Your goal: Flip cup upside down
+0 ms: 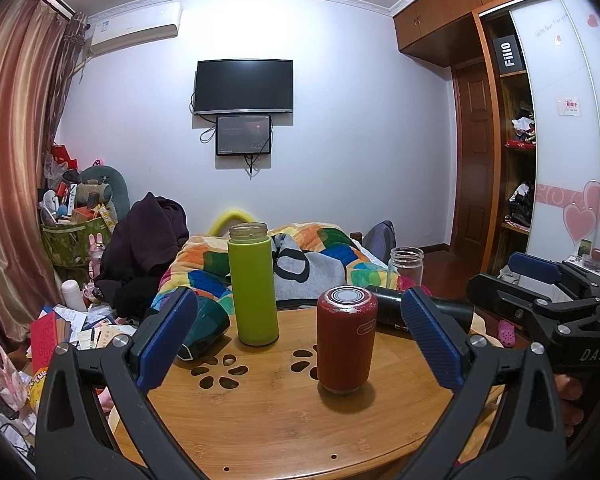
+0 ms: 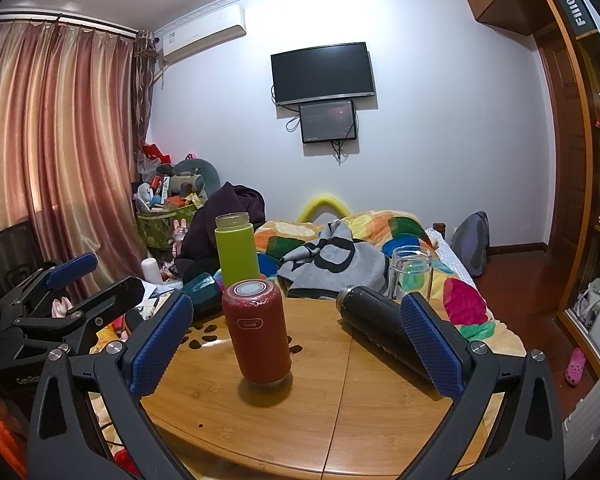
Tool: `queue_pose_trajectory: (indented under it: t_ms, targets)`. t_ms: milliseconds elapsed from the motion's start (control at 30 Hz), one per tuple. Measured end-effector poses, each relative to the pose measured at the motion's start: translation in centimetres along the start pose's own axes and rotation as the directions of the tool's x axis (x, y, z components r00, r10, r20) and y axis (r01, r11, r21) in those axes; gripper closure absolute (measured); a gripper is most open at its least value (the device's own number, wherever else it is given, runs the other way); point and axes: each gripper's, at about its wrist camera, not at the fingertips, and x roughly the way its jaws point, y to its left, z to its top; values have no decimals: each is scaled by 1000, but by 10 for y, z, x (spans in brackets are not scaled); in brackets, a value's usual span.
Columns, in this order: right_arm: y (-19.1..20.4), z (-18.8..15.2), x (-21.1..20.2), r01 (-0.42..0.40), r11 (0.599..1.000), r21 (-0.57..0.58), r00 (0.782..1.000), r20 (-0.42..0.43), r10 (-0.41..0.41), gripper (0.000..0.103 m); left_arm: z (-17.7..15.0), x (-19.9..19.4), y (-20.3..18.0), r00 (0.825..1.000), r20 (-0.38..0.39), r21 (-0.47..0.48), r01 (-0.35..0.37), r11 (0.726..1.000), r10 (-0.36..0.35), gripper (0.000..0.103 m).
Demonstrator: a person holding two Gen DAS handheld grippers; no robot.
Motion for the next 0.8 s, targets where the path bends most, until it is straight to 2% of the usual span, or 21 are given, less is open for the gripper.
queue_pose_trajectory:
  t_ms: [800]
  targets:
    - [2, 1, -2, -2, 1000, 2, 1000, 2, 2, 0, 0, -2, -2, 999, -4, -9, 34, 999, -34, 0]
